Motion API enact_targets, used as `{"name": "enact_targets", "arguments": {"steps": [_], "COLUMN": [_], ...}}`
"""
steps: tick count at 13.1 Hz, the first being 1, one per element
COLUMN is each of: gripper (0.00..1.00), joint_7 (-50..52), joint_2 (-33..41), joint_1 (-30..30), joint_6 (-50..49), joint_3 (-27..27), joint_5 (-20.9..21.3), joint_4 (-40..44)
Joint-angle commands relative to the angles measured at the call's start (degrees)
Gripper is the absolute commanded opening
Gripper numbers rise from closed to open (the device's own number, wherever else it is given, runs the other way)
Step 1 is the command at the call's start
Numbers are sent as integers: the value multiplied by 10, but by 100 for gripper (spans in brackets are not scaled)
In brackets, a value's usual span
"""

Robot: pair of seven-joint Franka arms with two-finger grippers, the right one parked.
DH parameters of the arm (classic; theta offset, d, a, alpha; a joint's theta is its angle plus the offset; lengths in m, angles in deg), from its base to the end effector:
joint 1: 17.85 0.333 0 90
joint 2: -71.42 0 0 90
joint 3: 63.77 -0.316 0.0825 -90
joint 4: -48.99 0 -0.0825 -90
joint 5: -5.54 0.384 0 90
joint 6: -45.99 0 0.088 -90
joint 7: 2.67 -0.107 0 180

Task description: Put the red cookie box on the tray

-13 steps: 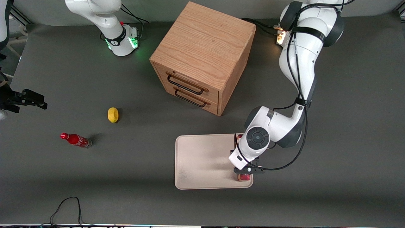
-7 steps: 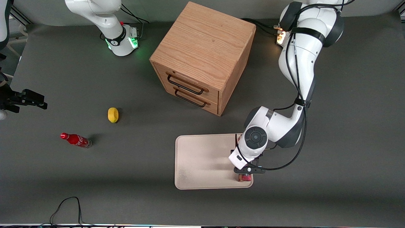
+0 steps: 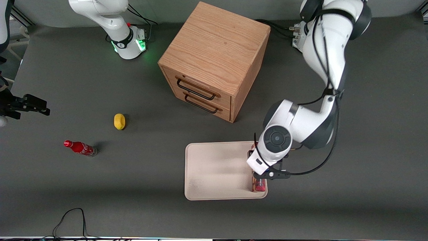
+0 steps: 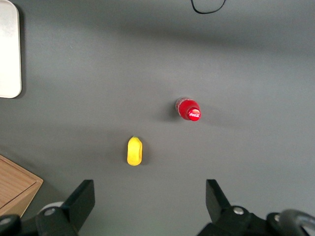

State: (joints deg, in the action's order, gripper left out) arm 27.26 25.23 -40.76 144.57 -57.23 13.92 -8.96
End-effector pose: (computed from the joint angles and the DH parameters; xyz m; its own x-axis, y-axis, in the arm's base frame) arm 0.6775 -0.3336 0.3656 0.9986 0.0134 -0.0509 0.0083 -0.9951 -0.0981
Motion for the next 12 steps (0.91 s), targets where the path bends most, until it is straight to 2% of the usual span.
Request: {"name": "enact_targets", "arguments": {"steps": [1, 4, 7, 10, 12], "gripper": [100, 100, 100, 100, 100], "joint_7": [3, -6, -141, -289, -310], "joint_2": [115, 258, 372, 437, 444], "joint_1": [19, 61, 139, 238, 252], "joint_6": [-82, -110, -110, -110, -110], "joint_3": [-2, 0, -1, -4, -5], "joint_5": [-24, -33, -43, -58, -58], "joint_4": [-47, -153, -261, -320, -329]}}
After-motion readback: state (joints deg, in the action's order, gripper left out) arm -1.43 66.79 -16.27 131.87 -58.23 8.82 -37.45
